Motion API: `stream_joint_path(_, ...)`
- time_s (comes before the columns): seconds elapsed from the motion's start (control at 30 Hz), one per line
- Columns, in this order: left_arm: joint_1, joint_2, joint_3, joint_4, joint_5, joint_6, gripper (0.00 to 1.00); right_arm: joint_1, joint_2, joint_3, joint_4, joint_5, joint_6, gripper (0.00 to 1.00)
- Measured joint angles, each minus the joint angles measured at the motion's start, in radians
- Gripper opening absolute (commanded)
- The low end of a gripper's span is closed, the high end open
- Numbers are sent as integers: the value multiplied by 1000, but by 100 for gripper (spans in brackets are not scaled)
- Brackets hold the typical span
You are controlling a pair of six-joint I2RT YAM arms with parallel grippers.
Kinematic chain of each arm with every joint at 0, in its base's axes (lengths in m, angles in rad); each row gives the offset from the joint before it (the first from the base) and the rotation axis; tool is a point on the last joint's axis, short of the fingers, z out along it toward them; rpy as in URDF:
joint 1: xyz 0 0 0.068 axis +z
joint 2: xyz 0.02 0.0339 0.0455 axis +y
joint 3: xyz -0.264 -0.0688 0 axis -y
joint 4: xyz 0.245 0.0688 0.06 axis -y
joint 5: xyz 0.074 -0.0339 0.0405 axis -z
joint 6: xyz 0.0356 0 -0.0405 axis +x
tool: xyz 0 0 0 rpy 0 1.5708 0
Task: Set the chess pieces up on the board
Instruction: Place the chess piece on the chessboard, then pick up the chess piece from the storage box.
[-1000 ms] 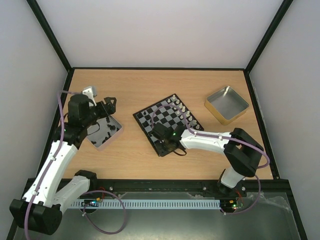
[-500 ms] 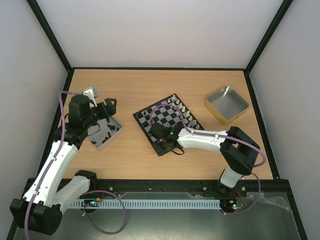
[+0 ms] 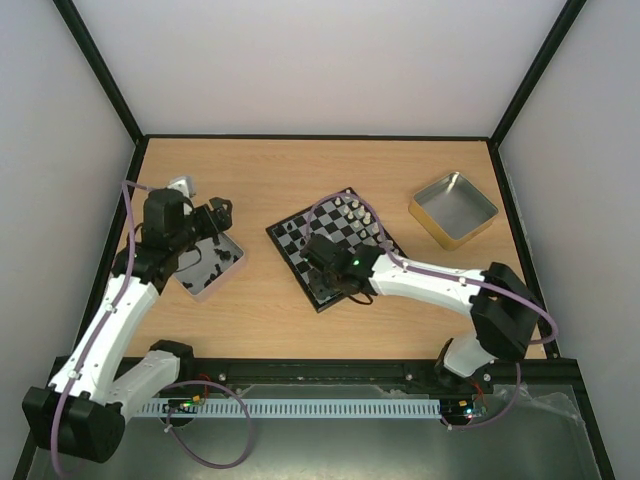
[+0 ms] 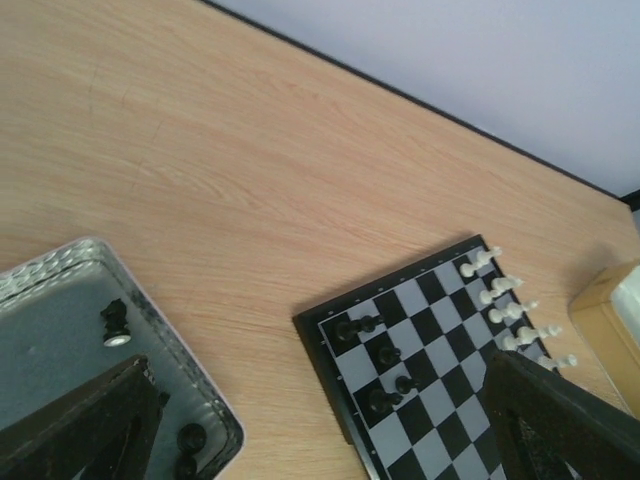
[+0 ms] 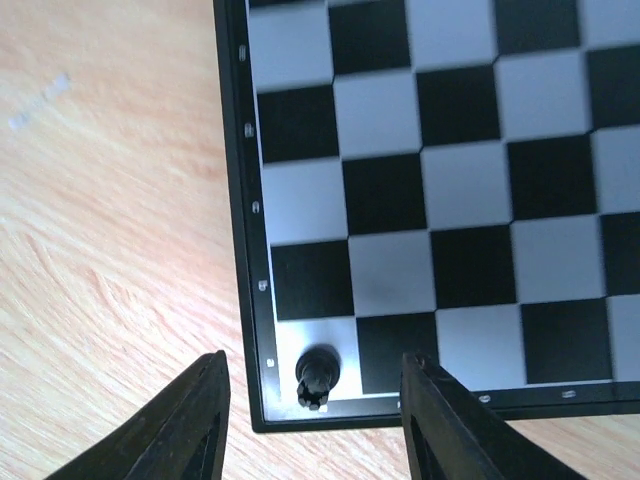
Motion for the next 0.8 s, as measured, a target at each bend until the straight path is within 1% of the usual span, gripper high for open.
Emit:
stream_joint_path(0.07,1,23,-2,-8,-18,-17,86,-6,-42,0,21,39,21,45)
stream_joint_path(0.1,2,36,-6,-10,-26,-27,83,-11,-52,0,28,51,28,45)
stream_joint_path(0.17,6,70,-18,-22,-43,-55,77,-19,-74,0,55,80,44,44)
stream_joint_path(0.23,14,113,-34,-35,-55,-86,66,-29,-87,0,85,103,58,43)
stream_joint_path(0.3,25,160,-55,-48,-67,-111,57,-40,-93,0,121,116,70,42)
stream_joint_path(0.37,43,210,-88,-52,-73,-132,52,-46,-94,-3,146,119,74,41)
stream_joint_path(0.43,63,251,-117,-53,-76,-152,50,-51,-94,-5,164,119,77,40)
stream_joint_path(0.57,97,323,-145,-35,-72,-174,49,-54,-94,-10,190,114,80,40)
stream_joint_path(0.7,111,403,-144,34,-71,-178,48,-56,-94,-16,213,107,80,39)
stream_joint_path(0.8,113,476,-138,82,-64,-168,45,-60,-93,-20,222,102,80,38)
